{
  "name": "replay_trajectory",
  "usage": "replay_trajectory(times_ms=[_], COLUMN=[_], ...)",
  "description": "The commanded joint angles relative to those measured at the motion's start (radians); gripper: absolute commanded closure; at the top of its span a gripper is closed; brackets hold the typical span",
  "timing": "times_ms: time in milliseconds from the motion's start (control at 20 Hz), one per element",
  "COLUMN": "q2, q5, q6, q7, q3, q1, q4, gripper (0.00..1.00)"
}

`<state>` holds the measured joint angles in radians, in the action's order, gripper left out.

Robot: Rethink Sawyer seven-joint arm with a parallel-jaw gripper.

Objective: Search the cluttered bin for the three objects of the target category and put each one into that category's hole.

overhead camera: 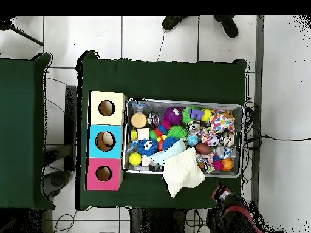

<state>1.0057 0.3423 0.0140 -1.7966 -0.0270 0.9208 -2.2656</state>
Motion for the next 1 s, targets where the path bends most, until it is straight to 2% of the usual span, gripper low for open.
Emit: replay_trajectory(times_ms=[50, 500, 700, 800, 1000], q2=[-0.11, -0.145, -0.137, -0.181, -0.303], q5=[0.168, 0.225, 0.231, 0.254, 0.314], q6=[-0.056, -0.075, -0.052, -0.077, -0.201], q7=[-0.017, -0.061, -0.068, -0.073, -0.09], q3=[-0.112, -0.086, -0.109, -0.085, 0.027], q1=[0.014, 0.004, 0.03, 0.028, -0.017], q4=[-0.012, 0.024, 0.001, 0.008, 0.045], gripper=[0.0, 0.0, 0.0, 0.0, 0.0])
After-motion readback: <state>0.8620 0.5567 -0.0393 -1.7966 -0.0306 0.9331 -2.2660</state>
